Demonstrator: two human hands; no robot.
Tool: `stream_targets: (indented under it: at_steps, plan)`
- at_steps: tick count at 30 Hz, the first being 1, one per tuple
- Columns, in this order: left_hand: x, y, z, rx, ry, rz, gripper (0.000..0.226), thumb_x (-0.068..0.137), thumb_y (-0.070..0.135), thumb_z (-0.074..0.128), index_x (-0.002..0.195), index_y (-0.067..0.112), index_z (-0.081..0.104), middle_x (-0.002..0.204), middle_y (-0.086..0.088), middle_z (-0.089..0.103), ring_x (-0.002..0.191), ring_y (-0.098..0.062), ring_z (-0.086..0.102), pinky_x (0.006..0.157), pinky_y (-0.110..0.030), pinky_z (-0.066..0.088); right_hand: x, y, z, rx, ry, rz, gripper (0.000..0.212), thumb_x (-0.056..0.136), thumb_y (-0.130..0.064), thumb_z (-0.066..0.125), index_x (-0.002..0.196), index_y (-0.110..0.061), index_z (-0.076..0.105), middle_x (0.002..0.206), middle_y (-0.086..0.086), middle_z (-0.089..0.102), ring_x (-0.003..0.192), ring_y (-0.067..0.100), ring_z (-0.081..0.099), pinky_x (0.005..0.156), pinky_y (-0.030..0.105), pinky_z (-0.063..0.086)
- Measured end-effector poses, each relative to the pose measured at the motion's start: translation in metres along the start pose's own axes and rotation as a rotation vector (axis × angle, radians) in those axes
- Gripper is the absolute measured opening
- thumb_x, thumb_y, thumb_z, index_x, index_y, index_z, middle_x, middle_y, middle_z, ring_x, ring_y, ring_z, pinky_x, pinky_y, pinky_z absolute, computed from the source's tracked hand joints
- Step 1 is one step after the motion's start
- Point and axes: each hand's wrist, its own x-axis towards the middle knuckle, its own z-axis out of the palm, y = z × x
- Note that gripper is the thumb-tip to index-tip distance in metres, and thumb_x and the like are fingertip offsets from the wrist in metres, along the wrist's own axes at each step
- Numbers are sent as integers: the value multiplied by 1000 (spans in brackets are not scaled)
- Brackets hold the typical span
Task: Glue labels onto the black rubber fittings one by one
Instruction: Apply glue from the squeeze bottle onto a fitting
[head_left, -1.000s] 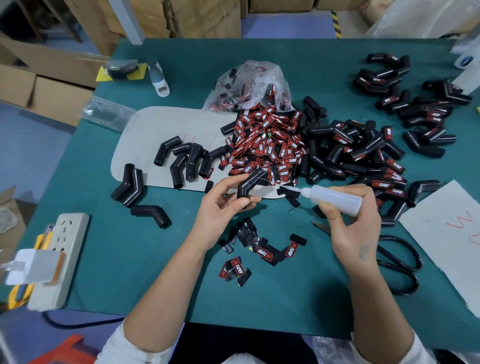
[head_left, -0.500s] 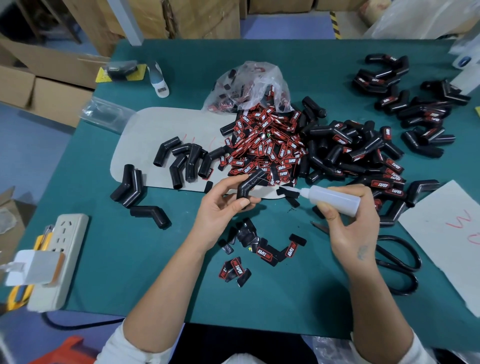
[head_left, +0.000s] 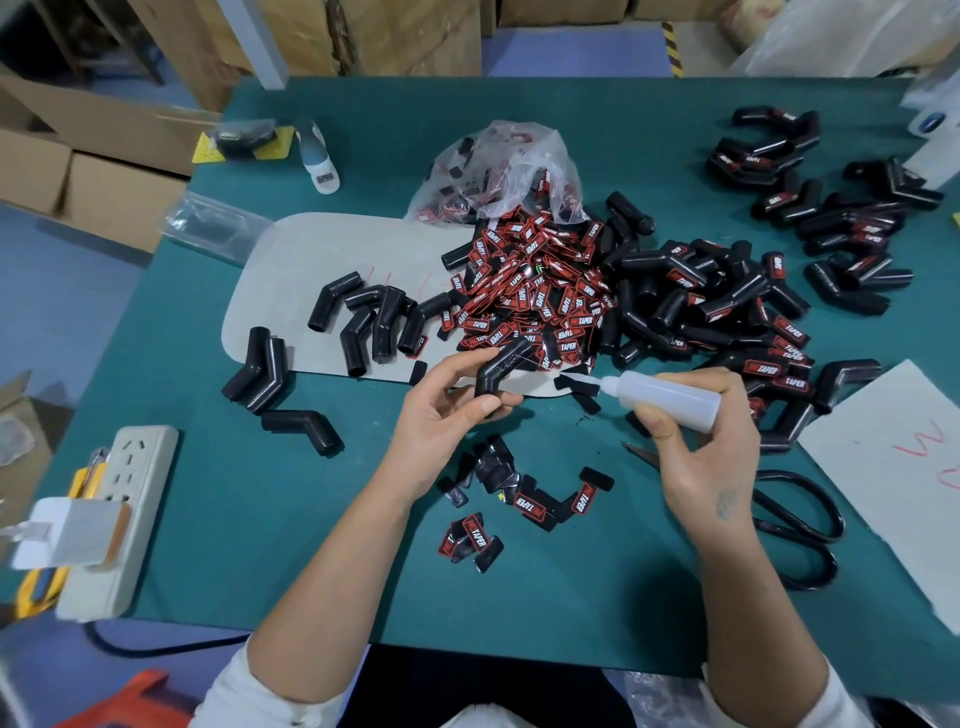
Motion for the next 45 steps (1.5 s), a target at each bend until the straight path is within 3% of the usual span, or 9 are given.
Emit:
stream_targets:
  at_steps: [3, 13, 15, 18, 22, 31, 39, 45]
  plan:
    - [0, 0, 0, 1, 1, -3, 41, 96, 17, 73, 135, 29, 67, 127, -6, 68, 111, -38, 74, 97, -40, 59, 0, -6, 2, 0, -25, -23, 25, 95, -33, 69, 111, -47, 56, 107, -27, 65, 97, 2, 64, 82, 11, 45]
    - [1, -1, 0, -8, 5, -6, 42, 94, 16, 74, 133, 30, 69, 129, -16, 63, 110, -37, 75, 98, -39, 59, 0, -8, 2, -10, -27, -44, 29, 94, -33, 69, 111, -54, 56, 106, -29, 63, 97, 1, 63, 84, 11, 44]
    - [0, -1, 1, 2, 13, -5, 42, 93, 17, 75, 132, 31, 70, 129, -18, 62, 108, -36, 75, 99, -41, 59, -1, -8, 4, -11, -34, -47, 29, 94, -35, 69, 111, -54, 56, 106, -29, 63, 98, 1, 63, 84, 12, 44]
    - [0, -1, 0, 37, 15, -6, 42, 94, 23, 77, 133, 33, 68, 124, -4, 71, 109, -35, 76, 105, -50, 55, 0, -8, 2, -15, -28, -40, 28, 94, -36, 68, 111, -54, 56, 107, -29, 64, 98, 1, 63, 83, 12, 45]
    - [0, 0, 0, -5, 14, -8, 46, 92, 32, 82, 135, 30, 68, 125, -5, 70, 108, -35, 76, 99, -41, 59, -1, -9, 4, -11, -39, -36, 28, 94, -36, 69, 111, -55, 56, 107, -29, 64, 98, 1, 64, 83, 13, 46]
    - [0, -2, 0, -22, 11, -6, 46, 93, 33, 81, 136, 28, 67, 133, -6, 65, 110, -38, 75, 99, -43, 59, -1, -6, 3, -23, -58, -31, 29, 95, -36, 68, 112, -54, 55, 108, -29, 64, 100, 1, 64, 84, 10, 43]
    - [1, -1, 1, -40, 2, -13, 40, 98, 18, 71, 136, 28, 66, 130, -6, 66, 109, -38, 75, 97, -41, 59, 0, -5, 1, -17, -47, -31, 28, 94, -36, 69, 112, -54, 55, 108, -28, 65, 100, 2, 64, 85, 12, 44]
    - [-1, 2, 2, -41, -10, -27, 39, 98, 21, 70, 135, 31, 66, 129, -1, 67, 112, -38, 74, 96, -38, 60, -1, -6, 2, -25, -45, -32, 28, 94, -37, 68, 112, -54, 55, 108, -28, 65, 100, 2, 64, 85, 13, 45]
